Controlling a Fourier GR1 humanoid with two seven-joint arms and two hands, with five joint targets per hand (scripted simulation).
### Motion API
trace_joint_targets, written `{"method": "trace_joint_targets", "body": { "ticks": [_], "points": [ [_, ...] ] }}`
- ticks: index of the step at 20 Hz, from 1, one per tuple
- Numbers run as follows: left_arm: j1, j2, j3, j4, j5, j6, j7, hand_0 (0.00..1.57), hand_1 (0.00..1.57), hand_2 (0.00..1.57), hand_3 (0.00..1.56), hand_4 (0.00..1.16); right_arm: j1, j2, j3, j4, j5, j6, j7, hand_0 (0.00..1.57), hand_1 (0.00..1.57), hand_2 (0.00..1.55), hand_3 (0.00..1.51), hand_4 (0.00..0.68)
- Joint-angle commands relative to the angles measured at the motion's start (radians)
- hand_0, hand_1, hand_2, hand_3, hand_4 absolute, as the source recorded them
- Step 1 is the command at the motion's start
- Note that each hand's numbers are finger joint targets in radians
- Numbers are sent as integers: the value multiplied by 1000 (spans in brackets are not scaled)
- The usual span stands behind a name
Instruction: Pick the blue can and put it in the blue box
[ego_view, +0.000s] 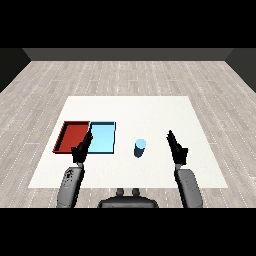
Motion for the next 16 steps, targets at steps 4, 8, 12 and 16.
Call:
{"method": "trace_joint_targets", "body": {
  "ticks": [4, 8, 12, 16],
  "points": [
    [46, -23, 27, -9, 10, 24, -4, 0, 0, 0, 0, 0, 45, 122, 138, -4, 99, -137, 55, 0, 0, 0, 0, 0],
    [53, -57, 65, -103, 43, 43, -245, 0, 0, 0, 0, 0, 10, 125, 238, -55, -30, -116, -158, 0, 0, 0, 0, 0],
    [42, -89, 43, -18, 24, 48, -339, 0, 0, 0, 0, 0, -34, 126, 252, 49, -49, -121, -285, 0, 0, 0, 0, 0],
    [-4, -28, 119, 28, 67, 3, -377, 0, 0, 0, 0, 0, 63, 126, 325, -26, -23, -152, -289, 0, 0, 0, 0, 0]
  ]
}}
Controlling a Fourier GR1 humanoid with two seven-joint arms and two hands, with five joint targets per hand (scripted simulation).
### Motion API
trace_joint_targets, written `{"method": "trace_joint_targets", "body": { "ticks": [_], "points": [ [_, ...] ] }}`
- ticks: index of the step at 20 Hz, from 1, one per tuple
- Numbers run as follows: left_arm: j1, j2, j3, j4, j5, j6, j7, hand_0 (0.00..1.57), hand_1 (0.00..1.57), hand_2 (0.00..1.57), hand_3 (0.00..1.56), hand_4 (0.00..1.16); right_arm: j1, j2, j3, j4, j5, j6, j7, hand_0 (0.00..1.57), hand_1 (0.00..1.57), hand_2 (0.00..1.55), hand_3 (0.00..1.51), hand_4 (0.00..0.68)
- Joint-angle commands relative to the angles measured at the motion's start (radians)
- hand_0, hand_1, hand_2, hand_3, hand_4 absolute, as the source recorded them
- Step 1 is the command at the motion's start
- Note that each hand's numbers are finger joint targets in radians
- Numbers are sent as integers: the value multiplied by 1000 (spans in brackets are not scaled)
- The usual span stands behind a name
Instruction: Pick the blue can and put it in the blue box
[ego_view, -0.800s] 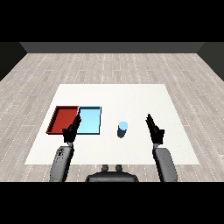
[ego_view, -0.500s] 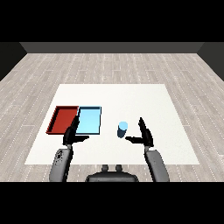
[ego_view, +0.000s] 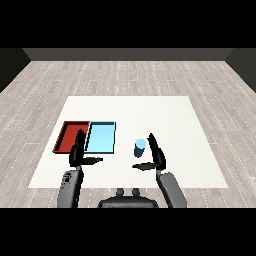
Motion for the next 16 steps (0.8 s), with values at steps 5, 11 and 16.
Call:
{"method": "trace_joint_targets", "body": {
  "ticks": [5, 11, 16],
  "points": [
    [22, 29, 41, 67, 44, -63, -109, 0, 0, 0, 0, 0, 25, -14, 3, -44, -13, 14, -4, 0, 0, 0, 0, 0],
    [15, 22, 33, 60, 3, -29, -127, 0, 0, 0, 0, 0, 25, -28, -31, -36, -40, 26, -18, 0, 0, 0, 0, 0],
    [1, 7, 19, 44, 5, -13, -73, 0, 0, 0, 0, 0, 26, 4, -22, 104, -25, 14, -150, 0, 0, 0, 0, 0]
  ]
}}
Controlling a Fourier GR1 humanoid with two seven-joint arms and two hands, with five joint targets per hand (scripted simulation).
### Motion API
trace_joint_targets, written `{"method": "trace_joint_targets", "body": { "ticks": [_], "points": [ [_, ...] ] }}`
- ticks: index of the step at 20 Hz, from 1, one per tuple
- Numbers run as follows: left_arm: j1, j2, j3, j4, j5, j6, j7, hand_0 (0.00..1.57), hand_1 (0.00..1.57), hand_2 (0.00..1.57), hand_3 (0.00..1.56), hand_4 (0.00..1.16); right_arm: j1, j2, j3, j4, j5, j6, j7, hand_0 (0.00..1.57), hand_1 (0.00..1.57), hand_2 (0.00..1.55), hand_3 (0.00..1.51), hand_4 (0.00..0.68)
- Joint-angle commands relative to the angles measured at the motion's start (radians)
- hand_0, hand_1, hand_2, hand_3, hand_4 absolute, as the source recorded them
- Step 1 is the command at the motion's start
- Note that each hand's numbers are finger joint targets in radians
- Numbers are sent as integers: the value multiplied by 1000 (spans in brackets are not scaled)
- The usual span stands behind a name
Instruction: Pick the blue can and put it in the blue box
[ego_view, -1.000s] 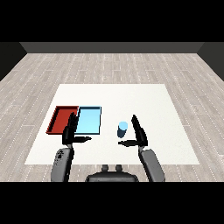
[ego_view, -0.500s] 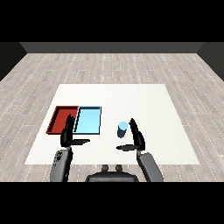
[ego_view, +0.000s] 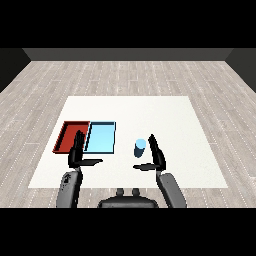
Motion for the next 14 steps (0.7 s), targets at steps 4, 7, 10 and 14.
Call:
{"method": "trace_joint_targets", "body": {
  "ticks": [4, 7, 10, 14],
  "points": [
    [-10, -20, -25, -1, -37, 35, -2, 0, 0, 0, 0, 0, -16, -5, -49, 45, -24, 56, 7, 0, 0, 0, 0, 0],
    [48, 0, -4, 41, -32, 2, -92, 0, 0, 0, 0, 0, -11, 2, -53, 94, -36, 42, -53, 0, 0, 0, 0, 0],
    [21, -5, 1, 77, -27, 8, -91, 0, 0, 0, 0, 0, -129, 4, -84, 213, -80, -11, -1, 0, 0, 0, 0, 0],
    [-6, 3, 5, 54, -16, 5, -40, 0, 0, 0, 0, 0, -155, 5, -111, 218, -99, -11, 37, 0, 0, 0, 0, 0]
  ]
}}
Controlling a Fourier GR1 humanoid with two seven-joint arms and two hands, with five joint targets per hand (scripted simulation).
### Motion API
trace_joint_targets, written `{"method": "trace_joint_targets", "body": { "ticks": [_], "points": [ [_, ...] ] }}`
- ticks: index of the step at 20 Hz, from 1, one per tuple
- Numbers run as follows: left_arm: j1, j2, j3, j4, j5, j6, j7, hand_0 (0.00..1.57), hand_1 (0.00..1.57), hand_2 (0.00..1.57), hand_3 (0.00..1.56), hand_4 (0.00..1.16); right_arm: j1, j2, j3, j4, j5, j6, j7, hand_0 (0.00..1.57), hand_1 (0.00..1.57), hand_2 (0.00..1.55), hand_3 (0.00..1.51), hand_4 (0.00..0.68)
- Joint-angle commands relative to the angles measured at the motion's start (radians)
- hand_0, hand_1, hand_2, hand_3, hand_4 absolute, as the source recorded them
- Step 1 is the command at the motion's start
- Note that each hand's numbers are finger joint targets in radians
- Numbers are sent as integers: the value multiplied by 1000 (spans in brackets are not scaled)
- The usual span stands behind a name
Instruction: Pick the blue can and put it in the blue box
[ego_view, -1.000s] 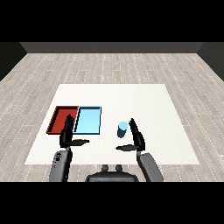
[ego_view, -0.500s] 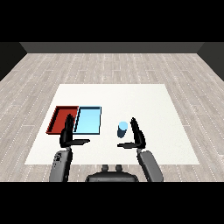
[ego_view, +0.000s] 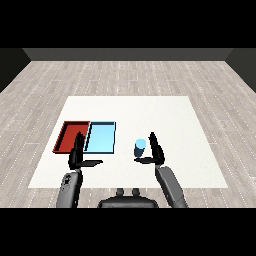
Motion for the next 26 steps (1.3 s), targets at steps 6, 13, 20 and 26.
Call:
{"method": "trace_joint_targets", "body": {
  "ticks": [6, 13, 20, 26],
  "points": [
    [-38, -8, 2, 39, -17, 25, 3, 0, 0, 0, 0, 0, -114, 1, -50, 230, -62, -9, -72, 0, 0, 0, 0, 0],
    [-26, 9, 14, -14, -5, 28, 12, 0, 0, 0, 0, 0, -157, 1, -42, 271, -138, 0, -46, 0, 0, 0, 0, 0],
    [-66, -21, -4, 127, -53, 56, -94, 0, 0, 0, 0, 0, -139, 1, -27, 275, -168, -16, -65, 0, 0, 0, 0, 0],
    [-67, 21, 23, 17, -10, 34, 39, 0, 0, 0, 0, 0, -261, 1, 88, 447, -325, -80, -167, 0, 0, 0, 0, 0]
  ]
}}
